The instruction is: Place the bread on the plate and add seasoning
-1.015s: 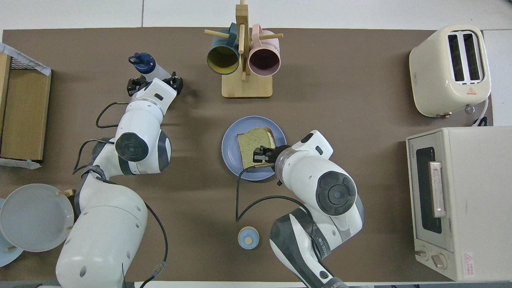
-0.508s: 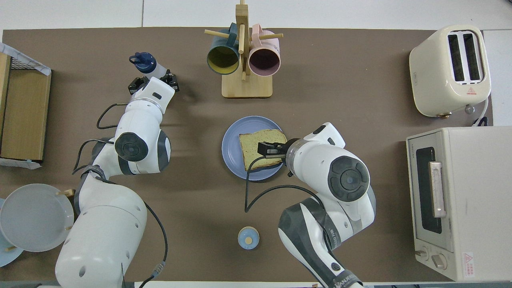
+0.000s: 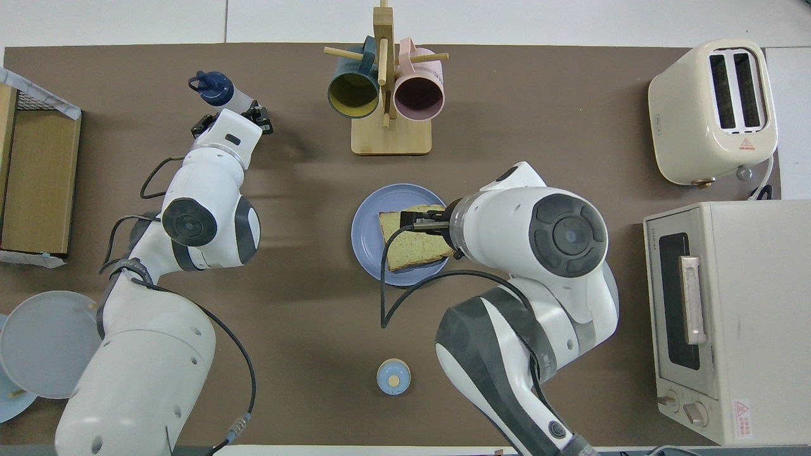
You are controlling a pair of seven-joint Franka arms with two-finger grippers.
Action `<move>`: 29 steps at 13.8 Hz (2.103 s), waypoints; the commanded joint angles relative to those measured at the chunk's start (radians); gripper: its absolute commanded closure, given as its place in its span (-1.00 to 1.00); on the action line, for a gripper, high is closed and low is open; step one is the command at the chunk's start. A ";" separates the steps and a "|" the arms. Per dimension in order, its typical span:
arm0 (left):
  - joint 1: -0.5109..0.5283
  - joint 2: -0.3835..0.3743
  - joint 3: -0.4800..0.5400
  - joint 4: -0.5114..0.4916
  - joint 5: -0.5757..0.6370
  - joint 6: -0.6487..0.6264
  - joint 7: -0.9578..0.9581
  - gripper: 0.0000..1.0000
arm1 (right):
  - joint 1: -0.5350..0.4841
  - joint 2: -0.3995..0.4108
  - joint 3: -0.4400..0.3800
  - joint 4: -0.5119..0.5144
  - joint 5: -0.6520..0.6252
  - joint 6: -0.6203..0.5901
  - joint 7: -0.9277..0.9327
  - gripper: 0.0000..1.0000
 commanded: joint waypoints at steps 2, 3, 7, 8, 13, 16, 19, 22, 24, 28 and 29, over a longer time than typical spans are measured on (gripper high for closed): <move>0.023 -0.209 -0.002 -0.022 0.022 -0.258 0.244 1.00 | -0.049 0.040 0.006 0.143 0.159 -0.166 -0.031 -1.00; 0.023 -0.258 -0.003 -0.033 0.022 -0.312 0.341 1.00 | -0.055 0.024 0.006 0.146 0.200 -0.191 -0.031 -1.00; 0.015 -0.409 0.000 -0.037 0.029 -0.627 0.535 1.00 | -0.047 -0.016 0.006 0.145 0.272 -0.238 -0.010 -1.00; 0.015 -0.447 0.000 -0.037 0.048 -0.715 0.586 1.00 | -0.046 -0.020 0.006 0.145 0.301 -0.243 0.013 -1.00; 0.001 -0.619 -0.011 -0.037 0.231 -1.096 0.823 1.00 | -0.023 -0.035 0.012 0.134 0.386 -0.231 0.162 -1.00; -0.065 -0.653 -0.015 -0.039 0.283 -1.228 0.910 1.00 | 0.031 -0.037 0.012 0.136 0.414 -0.220 0.220 -1.00; -0.144 -0.703 -0.026 -0.106 0.357 -1.277 0.983 1.00 | 0.053 -0.042 0.012 0.131 0.421 -0.194 0.269 -0.89; -0.149 -0.746 -0.061 -0.169 0.388 -1.276 1.055 1.00 | 0.045 -0.057 0.011 0.139 0.472 -0.208 0.275 -0.80; -0.148 -0.753 -0.061 -0.175 0.388 -1.283 1.126 1.00 | 0.042 -0.086 0.009 0.139 0.472 -0.240 0.275 -0.64; -0.146 -0.763 -0.068 -0.185 0.381 -1.297 1.183 1.00 | 0.046 -0.088 0.011 0.114 0.472 -0.162 0.266 0.13; -0.146 -0.775 -0.069 -0.198 0.369 -1.293 1.184 1.00 | 0.051 -0.083 0.011 0.114 0.472 -0.139 0.266 0.30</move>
